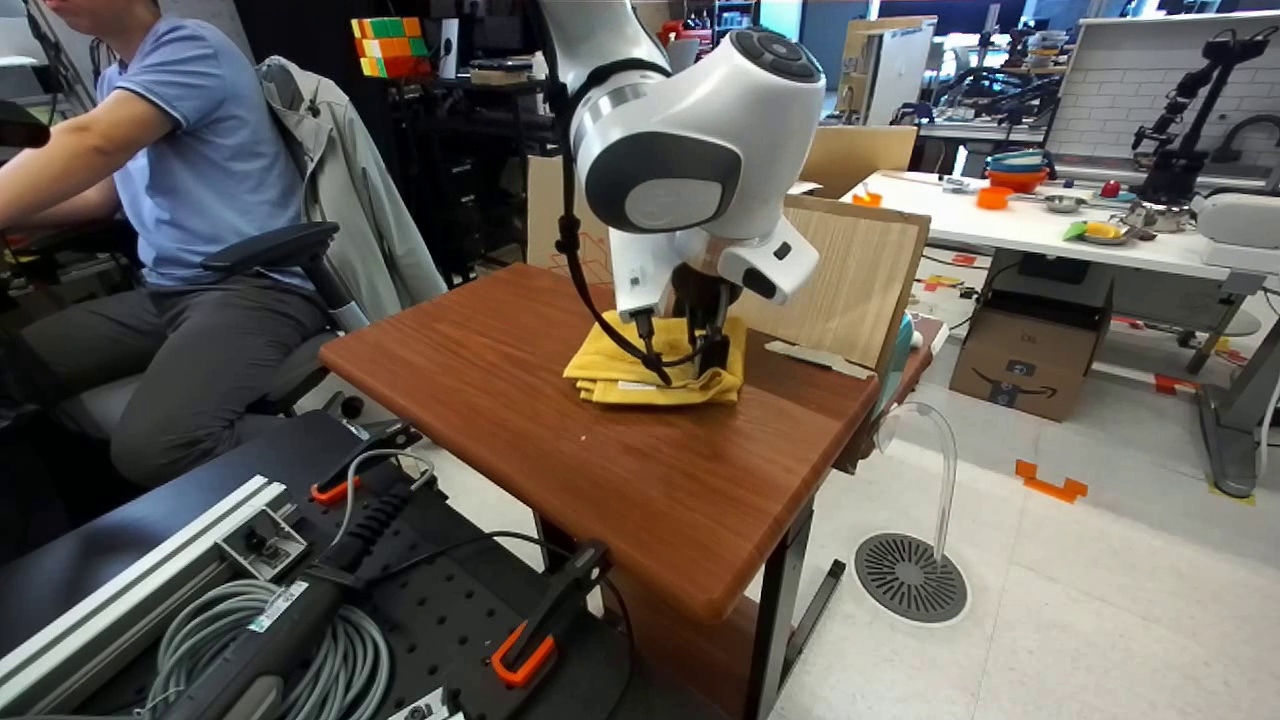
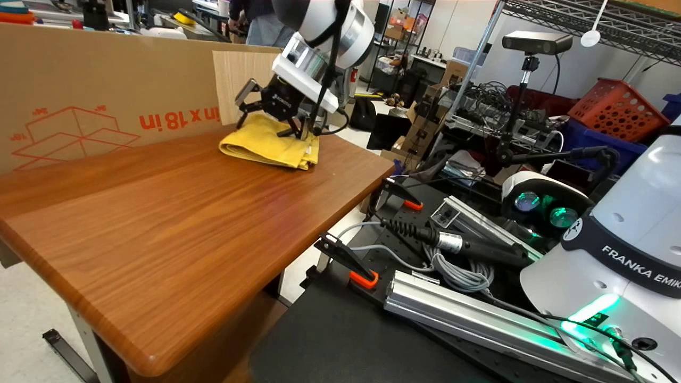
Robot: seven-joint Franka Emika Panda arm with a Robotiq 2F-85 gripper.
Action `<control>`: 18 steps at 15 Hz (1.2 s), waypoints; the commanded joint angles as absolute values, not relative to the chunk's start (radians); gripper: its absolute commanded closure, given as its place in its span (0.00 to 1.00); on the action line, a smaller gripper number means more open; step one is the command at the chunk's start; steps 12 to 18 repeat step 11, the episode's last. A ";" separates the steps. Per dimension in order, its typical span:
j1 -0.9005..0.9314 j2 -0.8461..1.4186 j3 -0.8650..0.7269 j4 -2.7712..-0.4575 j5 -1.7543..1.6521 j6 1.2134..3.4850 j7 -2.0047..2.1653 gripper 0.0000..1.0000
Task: Use the towel to wipe the desk
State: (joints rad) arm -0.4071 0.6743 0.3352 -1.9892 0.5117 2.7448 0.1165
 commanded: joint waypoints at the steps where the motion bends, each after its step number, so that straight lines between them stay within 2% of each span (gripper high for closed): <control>1: -0.411 0.579 0.305 -2.085 0.610 2.631 0.072 0.00; 4: -0.456 0.466 0.354 -2.165 0.799 2.662 -0.095 0.00; 5: -0.543 0.426 0.445 -2.198 0.870 2.710 -0.169 0.00; 8: -0.662 0.304 0.557 -2.235 1.117 2.670 -0.368 0.00; 9: -0.665 0.256 0.550 -2.255 1.160 2.628 -0.369 0.00; 10: -0.463 0.338 0.355 -2.175 1.135 2.629 -0.342 0.00; 18: -0.474 0.299 0.358 -2.193 1.167 2.611 -0.361 0.00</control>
